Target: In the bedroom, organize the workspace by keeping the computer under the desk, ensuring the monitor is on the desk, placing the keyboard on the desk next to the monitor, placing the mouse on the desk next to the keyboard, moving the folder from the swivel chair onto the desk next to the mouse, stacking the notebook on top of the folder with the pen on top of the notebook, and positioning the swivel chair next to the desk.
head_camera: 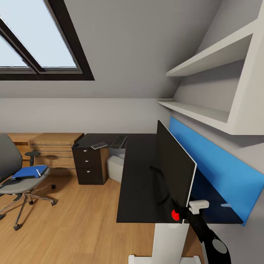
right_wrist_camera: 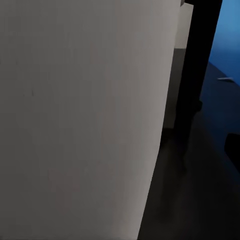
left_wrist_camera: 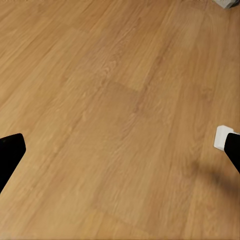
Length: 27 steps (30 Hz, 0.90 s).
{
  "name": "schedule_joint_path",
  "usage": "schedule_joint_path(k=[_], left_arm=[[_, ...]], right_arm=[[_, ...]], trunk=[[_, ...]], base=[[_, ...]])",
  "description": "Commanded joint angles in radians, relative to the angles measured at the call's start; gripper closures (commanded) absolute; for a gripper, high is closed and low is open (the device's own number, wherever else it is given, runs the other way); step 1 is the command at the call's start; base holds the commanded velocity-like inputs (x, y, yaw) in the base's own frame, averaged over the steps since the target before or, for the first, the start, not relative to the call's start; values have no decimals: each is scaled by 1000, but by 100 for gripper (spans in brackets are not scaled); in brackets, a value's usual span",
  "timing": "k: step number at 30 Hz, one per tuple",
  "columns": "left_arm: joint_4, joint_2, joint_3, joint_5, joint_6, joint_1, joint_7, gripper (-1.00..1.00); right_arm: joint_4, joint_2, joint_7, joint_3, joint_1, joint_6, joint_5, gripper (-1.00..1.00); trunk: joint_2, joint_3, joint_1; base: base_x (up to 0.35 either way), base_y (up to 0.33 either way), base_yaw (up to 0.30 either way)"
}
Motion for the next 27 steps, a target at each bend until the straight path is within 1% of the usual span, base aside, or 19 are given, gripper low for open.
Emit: schedule_joint_path(k=[1, 8, 19, 27], left_arm=[[1, 0, 8, 3, -1, -1, -10, -100], [1, 0, 7, 3, -1, -1, -10, -100], [1, 0, 8, 3, -1, -1, -10, -100], [1, 0, 8, 2, -1, -1, -10, -100]], right_arm=[[0, 1, 5, -5, -1, -6, 11, -100], [0, 1, 5, -5, -1, -7, 11, -100], [0, 1, 5, -5, -1, -8, 11, -100], [-1, 1, 5, -5, -1, -8, 12, -100]], trunk=[[-1, -1, 0], [-1, -1, 0], [-1, -1, 0], [-1, -1, 0]], base=[[9, 0, 0], [79, 0, 0], [23, 0, 0], [151, 0, 0]])
